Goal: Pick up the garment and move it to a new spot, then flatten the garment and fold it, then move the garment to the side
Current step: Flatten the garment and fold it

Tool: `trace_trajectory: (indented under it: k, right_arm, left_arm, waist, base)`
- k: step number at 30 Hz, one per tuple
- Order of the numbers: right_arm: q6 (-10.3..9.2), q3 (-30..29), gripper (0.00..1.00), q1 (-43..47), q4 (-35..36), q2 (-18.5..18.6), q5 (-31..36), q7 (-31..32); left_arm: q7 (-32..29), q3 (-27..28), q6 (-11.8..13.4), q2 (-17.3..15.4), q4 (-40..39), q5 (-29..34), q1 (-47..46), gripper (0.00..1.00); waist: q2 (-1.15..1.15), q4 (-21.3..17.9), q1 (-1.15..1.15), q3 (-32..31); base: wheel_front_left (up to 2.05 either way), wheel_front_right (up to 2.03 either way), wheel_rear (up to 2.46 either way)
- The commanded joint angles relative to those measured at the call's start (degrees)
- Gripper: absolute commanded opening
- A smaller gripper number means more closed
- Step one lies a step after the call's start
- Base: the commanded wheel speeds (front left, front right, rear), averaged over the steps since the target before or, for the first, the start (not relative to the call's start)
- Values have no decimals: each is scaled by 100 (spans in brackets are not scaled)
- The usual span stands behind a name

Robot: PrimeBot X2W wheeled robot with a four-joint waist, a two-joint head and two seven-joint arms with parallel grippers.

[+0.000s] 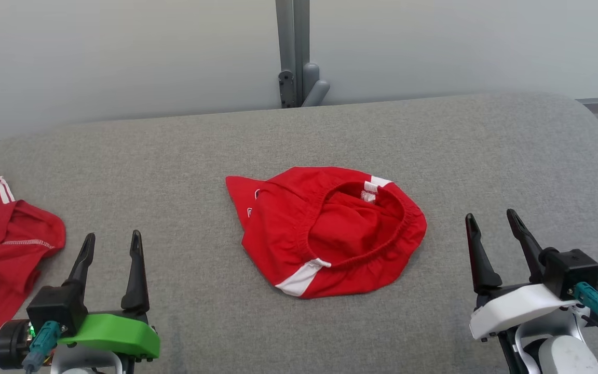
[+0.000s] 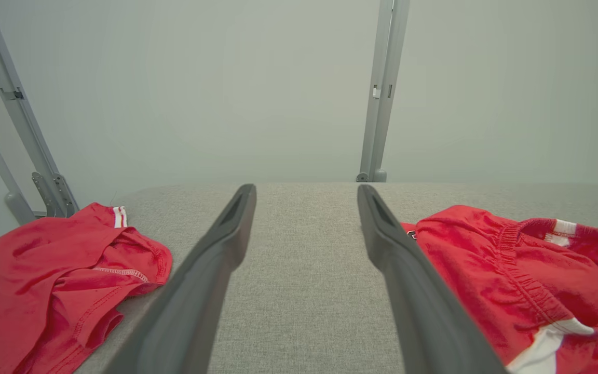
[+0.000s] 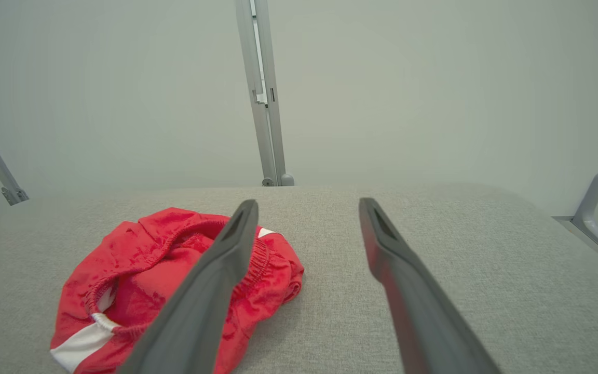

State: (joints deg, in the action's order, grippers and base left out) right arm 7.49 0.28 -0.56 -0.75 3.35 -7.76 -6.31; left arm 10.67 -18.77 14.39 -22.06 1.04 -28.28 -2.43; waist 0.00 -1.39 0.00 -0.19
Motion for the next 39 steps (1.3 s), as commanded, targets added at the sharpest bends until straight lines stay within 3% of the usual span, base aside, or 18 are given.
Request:
trace_trajectory:
  k: [1, 11, 20, 21, 22, 23, 30, 39]
  right_arm:
    - [0, 324, 100, -240, -93, 81, -38, 93]
    - [-1, 1810, 100, -1020, -891, 514, -245, 217]
    - [-2, 2557, 98, -1352, -1726, 692, -473, 319]
    - [-2, 2594, 81, -1394, -1787, 716, -473, 377]
    - [-2, 2618, 35, -1430, -1832, 721, -518, 428]
    - [-2, 2667, 0, -1479, -1879, 758, -527, 497]
    - [-2, 2898, 0, -1705, -1731, 901, -744, 647]
    - [-2, 2652, 0, -2216, -356, 1113, -1119, 554]
  left_arm:
    - [41, -27, -7, 53, -29, -29, -205, 100]
    - [246, -108, -142, 323, 142, 38, -812, 100]
    - [408, -54, -275, 579, 436, 47, -1036, 100]
    - [407, -38, -275, 597, 458, 41, -1042, 100]
    - [410, -29, -281, 613, 478, 45, -1054, 100]
    - [411, -21, -288, 632, 499, 57, -1064, 100]
    - [436, 60, -331, 698, 590, 113, -1088, 100]
    - [446, 171, -377, 688, 603, 192, -995, 100]
  waist:
    - [0, 252, 0, 187]
    - [0, 1015, 0, 855]
    - [0, 1341, 0, 1118]
    - [0, 1339, 0, 1130]
    - [0, 1332, 0, 1140]
    - [0, 1322, 0, 1145]
    - [0, 1204, 0, 1118]
    - [0, 881, 0, 1020]
  base:
    - [0, 0, 0]
    - [0, 0, 0]
    - [0, 0, 0]
    - [0, 0, 0]
    - [0, 0, 0]
    - [0, 0, 0]
    - [0, 0, 0]
    - [0, 0, 0]
